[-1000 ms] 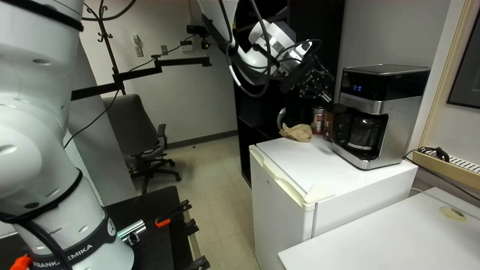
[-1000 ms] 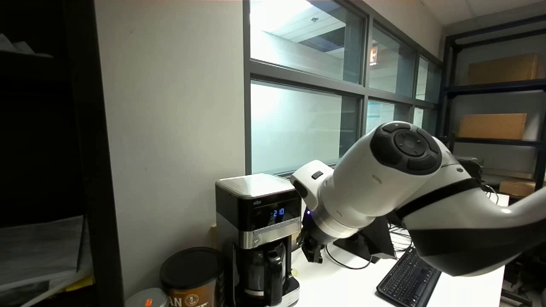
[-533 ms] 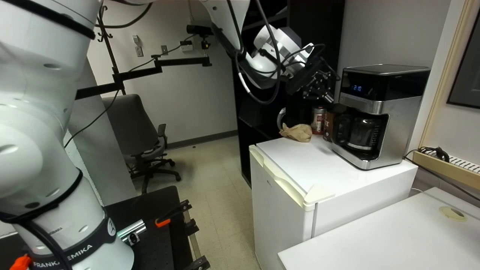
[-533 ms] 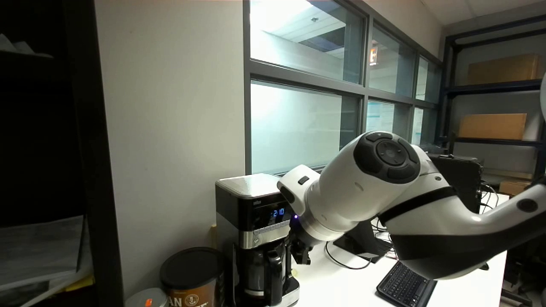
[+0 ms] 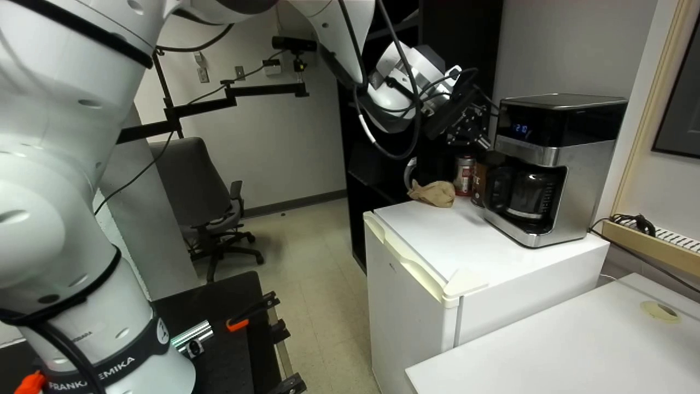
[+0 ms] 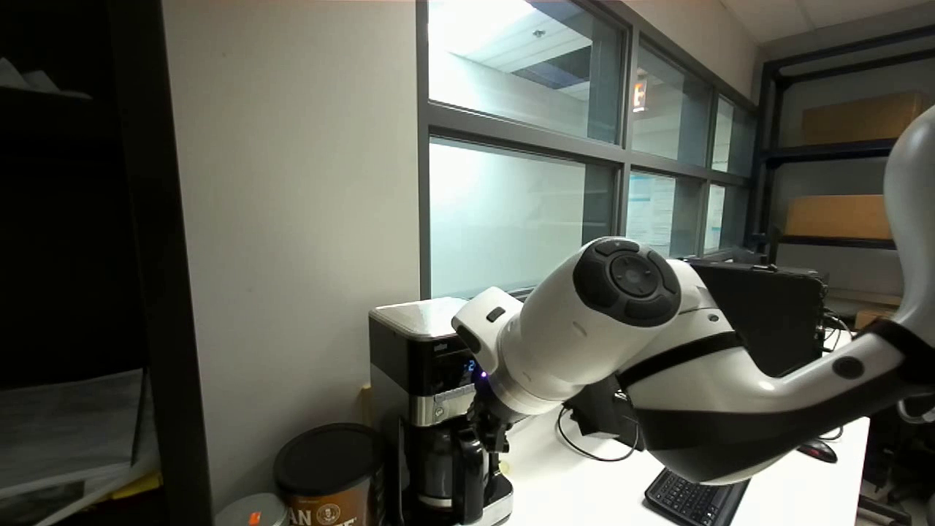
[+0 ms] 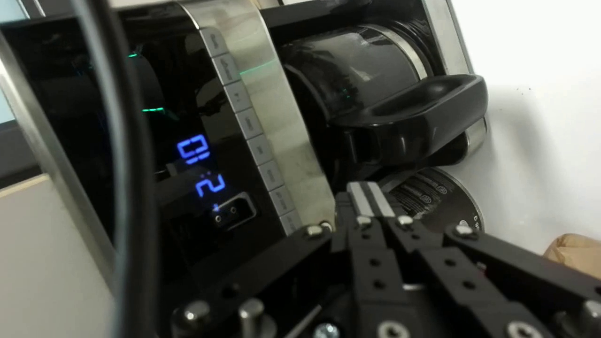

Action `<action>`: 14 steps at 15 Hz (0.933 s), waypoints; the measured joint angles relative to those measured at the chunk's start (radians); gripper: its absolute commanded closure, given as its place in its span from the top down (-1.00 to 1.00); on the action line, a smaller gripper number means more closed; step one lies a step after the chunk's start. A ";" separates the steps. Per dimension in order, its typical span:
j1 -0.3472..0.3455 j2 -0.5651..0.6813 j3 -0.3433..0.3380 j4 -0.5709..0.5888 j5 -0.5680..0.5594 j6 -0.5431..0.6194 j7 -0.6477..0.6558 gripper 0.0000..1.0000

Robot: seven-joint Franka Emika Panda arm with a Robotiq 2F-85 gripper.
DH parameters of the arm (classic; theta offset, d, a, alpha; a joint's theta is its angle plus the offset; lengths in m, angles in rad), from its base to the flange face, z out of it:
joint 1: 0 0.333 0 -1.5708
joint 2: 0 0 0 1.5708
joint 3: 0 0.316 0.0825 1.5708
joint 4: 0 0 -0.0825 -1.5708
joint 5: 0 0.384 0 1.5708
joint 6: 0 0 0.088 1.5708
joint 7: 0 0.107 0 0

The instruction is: Turn on the coffee maker

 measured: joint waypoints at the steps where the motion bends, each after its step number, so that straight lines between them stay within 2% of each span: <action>1: 0.001 0.012 -0.001 0.015 0.000 0.001 -0.003 -0.99; 14: 0.023 0.151 -0.010 0.189 0.002 0.002 -0.037 -0.99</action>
